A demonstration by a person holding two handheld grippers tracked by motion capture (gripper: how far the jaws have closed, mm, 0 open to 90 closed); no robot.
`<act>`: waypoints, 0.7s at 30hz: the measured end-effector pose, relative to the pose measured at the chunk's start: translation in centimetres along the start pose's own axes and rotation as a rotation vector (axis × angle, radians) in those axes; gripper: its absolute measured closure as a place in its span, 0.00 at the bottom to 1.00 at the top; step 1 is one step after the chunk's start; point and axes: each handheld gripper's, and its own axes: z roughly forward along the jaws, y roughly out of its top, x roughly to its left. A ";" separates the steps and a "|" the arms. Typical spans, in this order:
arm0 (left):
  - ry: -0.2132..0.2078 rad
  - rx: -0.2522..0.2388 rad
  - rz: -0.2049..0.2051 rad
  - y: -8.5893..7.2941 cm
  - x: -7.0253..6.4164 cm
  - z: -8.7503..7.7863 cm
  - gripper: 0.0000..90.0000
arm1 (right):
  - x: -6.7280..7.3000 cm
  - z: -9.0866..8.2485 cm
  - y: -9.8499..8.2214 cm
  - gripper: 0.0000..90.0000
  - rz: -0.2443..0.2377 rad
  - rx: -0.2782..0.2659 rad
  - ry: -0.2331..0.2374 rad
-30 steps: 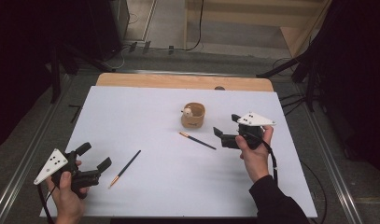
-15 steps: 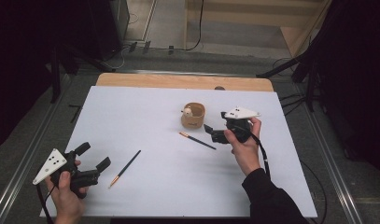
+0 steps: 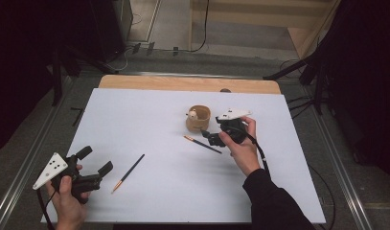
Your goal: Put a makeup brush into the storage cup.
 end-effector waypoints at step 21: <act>-0.001 0.003 0.002 0.0 0.0 0.0 0.00 | 0.3 2.7 1.6 0.65 -0.081 0.230 0.103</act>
